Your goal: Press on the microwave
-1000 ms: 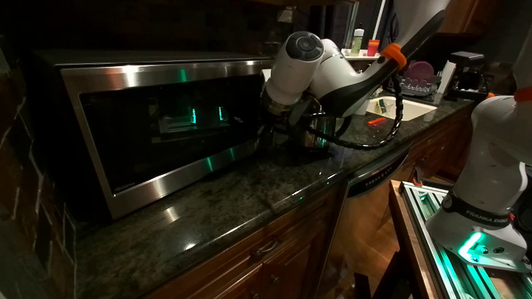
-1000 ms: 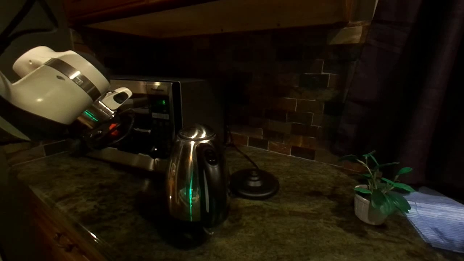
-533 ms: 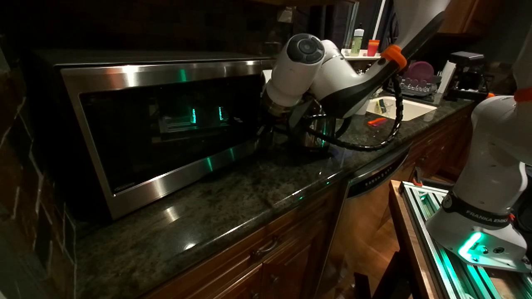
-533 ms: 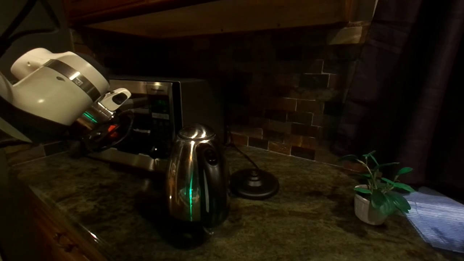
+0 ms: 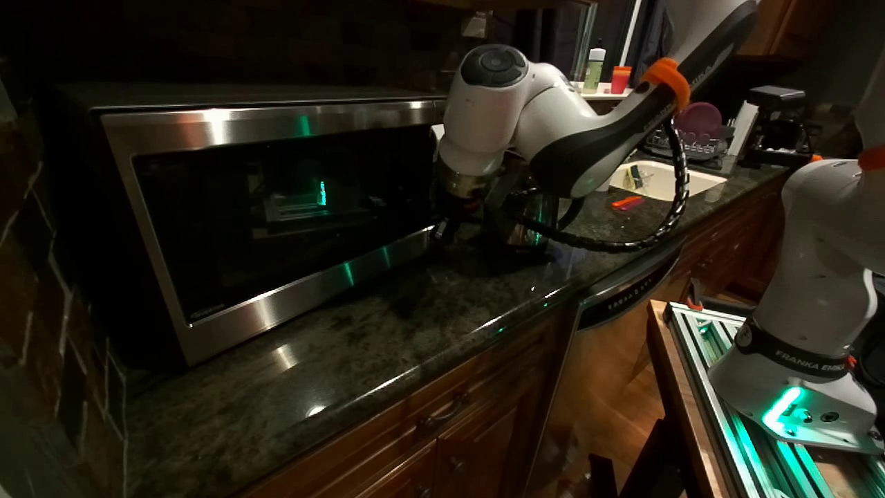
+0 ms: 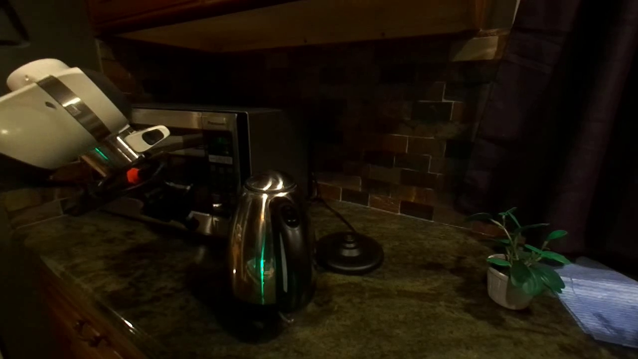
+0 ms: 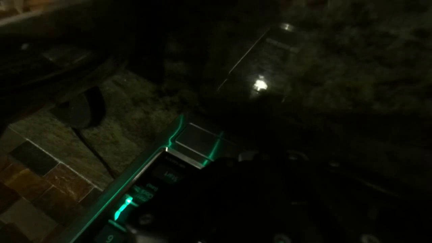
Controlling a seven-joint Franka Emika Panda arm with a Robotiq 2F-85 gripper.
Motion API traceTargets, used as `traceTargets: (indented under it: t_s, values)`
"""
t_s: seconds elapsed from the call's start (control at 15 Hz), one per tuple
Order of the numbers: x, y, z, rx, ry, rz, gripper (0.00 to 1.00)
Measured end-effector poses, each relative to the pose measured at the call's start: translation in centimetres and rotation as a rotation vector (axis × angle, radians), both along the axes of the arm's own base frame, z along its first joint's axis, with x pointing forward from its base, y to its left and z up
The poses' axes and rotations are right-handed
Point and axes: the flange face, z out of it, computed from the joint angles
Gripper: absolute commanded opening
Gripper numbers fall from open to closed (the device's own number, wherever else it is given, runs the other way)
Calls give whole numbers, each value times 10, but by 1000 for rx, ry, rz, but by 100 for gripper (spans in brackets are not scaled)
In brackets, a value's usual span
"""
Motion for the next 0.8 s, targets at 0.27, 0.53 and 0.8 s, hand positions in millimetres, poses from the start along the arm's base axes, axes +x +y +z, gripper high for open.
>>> traceTargets:
  t_s: [0.27,0.53,0.8]
  values:
    - [-19,33,25,36,109,-13,28]
    - [-33,51,69,124,123,-24,56]
    - [-40,50,125,247,35,-85,87]
